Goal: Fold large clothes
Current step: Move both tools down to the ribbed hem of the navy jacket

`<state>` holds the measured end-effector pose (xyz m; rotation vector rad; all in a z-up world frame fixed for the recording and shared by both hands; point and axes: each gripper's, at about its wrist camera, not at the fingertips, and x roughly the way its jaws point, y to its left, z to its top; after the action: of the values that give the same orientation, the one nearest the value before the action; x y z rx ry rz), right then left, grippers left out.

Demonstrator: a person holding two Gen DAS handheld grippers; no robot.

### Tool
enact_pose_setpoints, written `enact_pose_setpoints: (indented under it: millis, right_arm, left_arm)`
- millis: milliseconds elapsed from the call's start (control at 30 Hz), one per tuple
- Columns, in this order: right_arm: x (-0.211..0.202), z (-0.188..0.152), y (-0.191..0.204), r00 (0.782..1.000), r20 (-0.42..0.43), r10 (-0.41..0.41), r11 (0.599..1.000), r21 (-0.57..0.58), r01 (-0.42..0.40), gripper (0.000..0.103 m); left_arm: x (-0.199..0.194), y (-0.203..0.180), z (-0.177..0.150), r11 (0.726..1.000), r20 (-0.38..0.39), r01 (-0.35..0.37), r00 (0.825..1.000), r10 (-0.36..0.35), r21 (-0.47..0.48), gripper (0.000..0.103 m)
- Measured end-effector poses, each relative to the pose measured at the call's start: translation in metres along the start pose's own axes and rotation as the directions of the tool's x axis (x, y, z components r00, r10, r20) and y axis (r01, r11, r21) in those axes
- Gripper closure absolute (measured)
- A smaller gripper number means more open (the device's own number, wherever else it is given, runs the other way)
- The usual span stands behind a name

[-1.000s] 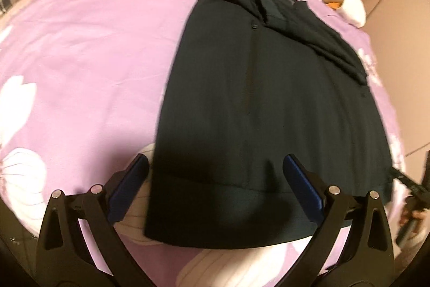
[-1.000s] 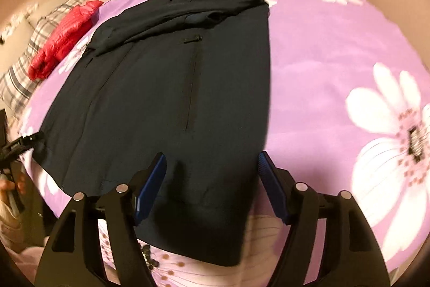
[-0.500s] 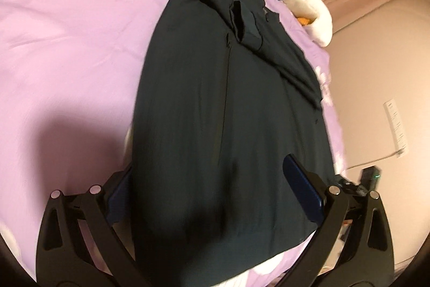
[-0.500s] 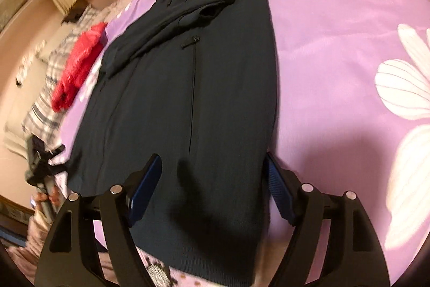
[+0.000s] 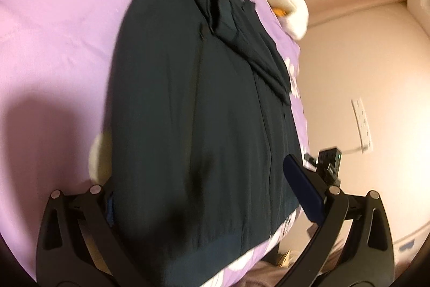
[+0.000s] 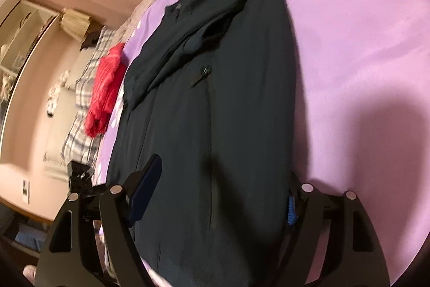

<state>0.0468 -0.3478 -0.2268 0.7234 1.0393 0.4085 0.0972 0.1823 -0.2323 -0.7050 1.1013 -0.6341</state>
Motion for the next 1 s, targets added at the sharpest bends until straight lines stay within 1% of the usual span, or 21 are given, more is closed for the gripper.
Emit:
enact_pose_setpoints:
  millis: [100,300,433,567,667,767,867,933,967,1000]
  right_arm:
    - [-0.010,-0.018,0.001,1.000,-0.020,0.010,1.000,-0.017,-0.010,0.026]
    - [-0.030,-0.054,0.000,0.998,-0.049,0.032,0.999,-0.007,-0.033,0.026]
    - [-0.034,-0.067,0.003,0.998,-0.060,0.034,0.999,0.000,-0.034,0.026]
    - [-0.032,-0.073,0.007,0.999,-0.032,0.023,1.000,0.002,-0.022,0.026]
    - [-0.022,-0.066,0.012,1.000,-0.016,0.017,1.000,0.001,-0.017,0.026]
    - [-0.016,-0.062,0.018,1.000,-0.009,-0.009,1.000,-0.018,0.009,0.026]
    - [-0.013,-0.067,0.023,0.999,-0.001,-0.040,0.998,-0.044,0.039,0.026]
    - [-0.013,-0.070,0.025,0.998,0.008,-0.063,0.996,-0.059,0.063,0.031]
    - [-0.013,-0.071,0.025,0.997,0.013,-0.074,0.995,-0.064,0.074,0.033]
    - [-0.014,-0.072,0.025,0.996,0.019,-0.082,0.994,-0.065,0.083,0.037]
  left_arm:
    - [-0.004,-0.004,-0.015,1.000,-0.014,-0.008,1.000,0.008,0.029,0.002]
    - [-0.012,-0.003,-0.036,0.999,-0.019,0.001,1.000,0.000,0.036,0.002]
    - [-0.014,-0.004,-0.045,0.999,0.000,-0.013,1.000,0.013,0.032,0.002]
    - [-0.011,-0.006,-0.045,0.999,0.019,-0.047,0.999,0.047,0.022,0.002]
    - [-0.006,-0.010,-0.042,0.997,0.035,-0.075,0.997,0.074,0.015,0.003]
    - [-0.004,-0.013,-0.043,0.995,0.047,-0.099,0.994,0.098,0.017,0.003]
    - [-0.001,-0.016,-0.043,0.990,0.053,-0.139,0.989,0.137,0.029,0.007]
    - [0.000,-0.017,-0.043,0.986,0.058,-0.166,0.985,0.164,0.035,0.015]
    - [0.000,-0.017,-0.044,0.984,0.060,-0.176,0.983,0.173,0.036,0.017]
    - [-0.002,-0.017,-0.045,0.981,0.065,-0.189,0.980,0.186,0.036,0.022]
